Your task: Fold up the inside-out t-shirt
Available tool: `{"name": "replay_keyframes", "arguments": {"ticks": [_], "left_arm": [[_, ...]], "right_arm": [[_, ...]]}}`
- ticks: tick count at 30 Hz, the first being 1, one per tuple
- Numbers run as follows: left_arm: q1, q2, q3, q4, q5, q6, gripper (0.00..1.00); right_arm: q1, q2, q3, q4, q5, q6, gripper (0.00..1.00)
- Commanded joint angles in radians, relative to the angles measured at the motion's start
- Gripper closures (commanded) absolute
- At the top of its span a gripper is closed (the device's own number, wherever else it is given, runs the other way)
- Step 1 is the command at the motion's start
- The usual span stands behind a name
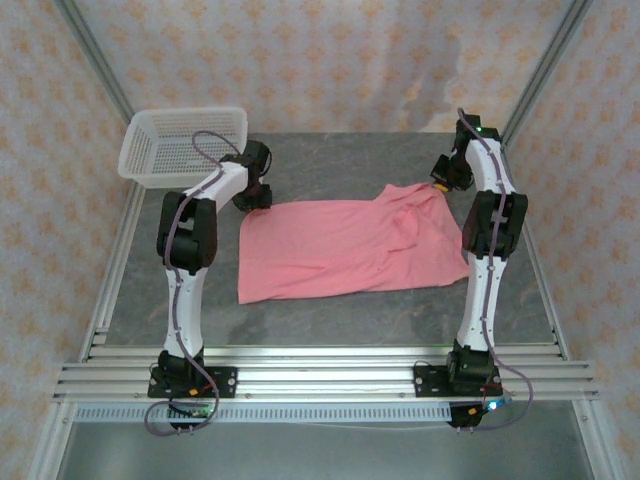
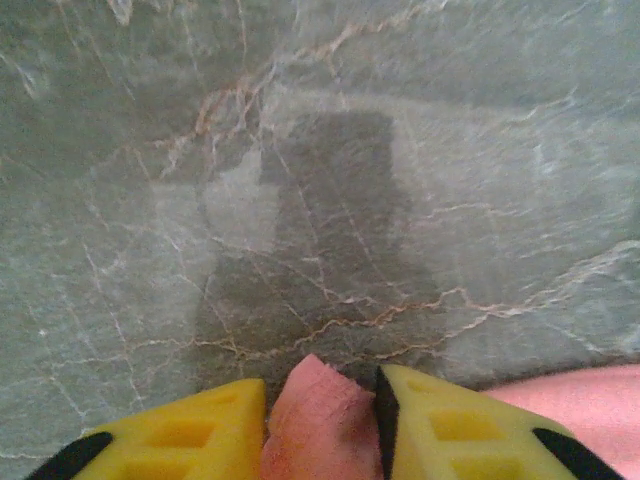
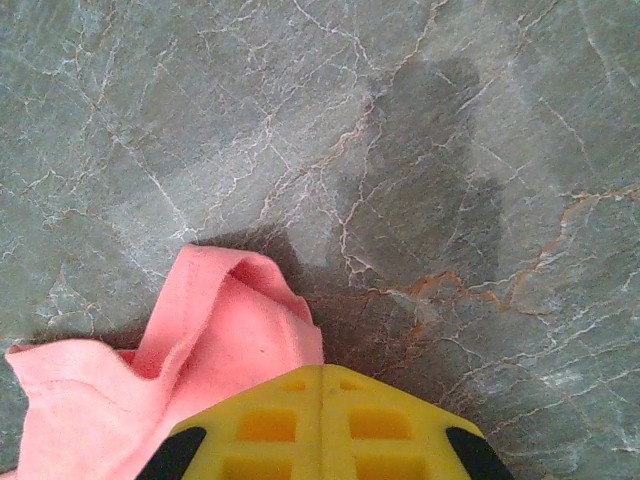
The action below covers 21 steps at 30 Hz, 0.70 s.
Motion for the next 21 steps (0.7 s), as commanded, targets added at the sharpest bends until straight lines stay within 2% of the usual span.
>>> {"name": "replay_keyframes", "arguments": {"ticks": [1, 6, 21], "left_arm": [[0.006, -0.013, 0.022, -0.047, -0.054, 0.045, 0.75], [0.013, -0.020, 0.020, -0.044, -0.055, 0.026, 0.87], [0.095, -0.087, -0.057, 0.052, 0.041, -0.079, 0.84]], "right_arm": [[-0.005, -0.022, 0.035, -0.028, 0.015, 0.005, 1.00], [-0.005, -0.021, 0.033, -0.031, 0.029, 0.007, 1.00], [-0.007, -0.032, 0.017, -0.046, 0.057, -0.002, 1.00]]}}
